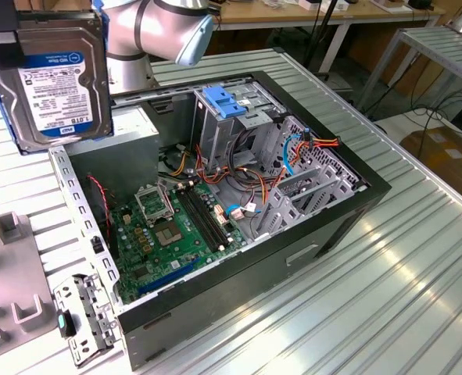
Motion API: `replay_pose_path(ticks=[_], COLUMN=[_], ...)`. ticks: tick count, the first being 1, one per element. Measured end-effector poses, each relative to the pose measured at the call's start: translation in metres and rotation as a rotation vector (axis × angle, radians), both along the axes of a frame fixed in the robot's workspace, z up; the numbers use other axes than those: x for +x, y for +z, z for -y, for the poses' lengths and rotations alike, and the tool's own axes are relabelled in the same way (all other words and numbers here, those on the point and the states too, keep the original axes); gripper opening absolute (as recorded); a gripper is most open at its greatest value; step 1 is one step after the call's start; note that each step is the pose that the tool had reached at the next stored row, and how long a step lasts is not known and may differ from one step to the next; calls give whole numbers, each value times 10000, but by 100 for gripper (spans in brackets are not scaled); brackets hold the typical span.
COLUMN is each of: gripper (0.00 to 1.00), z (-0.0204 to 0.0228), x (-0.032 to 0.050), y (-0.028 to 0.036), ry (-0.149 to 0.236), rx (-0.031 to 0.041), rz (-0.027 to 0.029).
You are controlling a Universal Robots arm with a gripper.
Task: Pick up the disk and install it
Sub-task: 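Pick up the disk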
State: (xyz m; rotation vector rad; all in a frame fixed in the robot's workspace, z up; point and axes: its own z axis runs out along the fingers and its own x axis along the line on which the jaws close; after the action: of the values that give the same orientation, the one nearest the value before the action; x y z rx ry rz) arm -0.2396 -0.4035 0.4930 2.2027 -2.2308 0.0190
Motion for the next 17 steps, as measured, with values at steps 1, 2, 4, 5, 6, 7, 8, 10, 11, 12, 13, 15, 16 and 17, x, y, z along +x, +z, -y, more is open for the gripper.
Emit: replay_pose_path(ticks=[1, 2, 4, 5, 6, 7, 8, 10, 11, 12, 13, 15, 16, 17], gripper=[37, 37, 37, 37, 37, 37, 37, 37, 37, 37, 37, 37, 37, 37], z=[5, 11, 18, 19, 21, 22, 24, 26, 27, 29, 31, 36, 38, 40], x=[26, 60, 124, 158, 205, 241, 292, 373, 411, 453, 493, 610, 655, 689], y=[-1, -2, -3, -3, -4, -4, -6, -6, -7, -8, -8, -10, -11, -11], ry=[-1, 0, 0, 1, -1, -1, 1, 0, -1, 0, 1, -1, 1, 1], rx=[-1, -2, -5, -5, -6, -5, -4, -5, -4, -5, -5, -5, -4, -4], rz=[0, 0, -1, 0, -1, -1, 0, 0, 0, 0, -1, 0, 0, 0])
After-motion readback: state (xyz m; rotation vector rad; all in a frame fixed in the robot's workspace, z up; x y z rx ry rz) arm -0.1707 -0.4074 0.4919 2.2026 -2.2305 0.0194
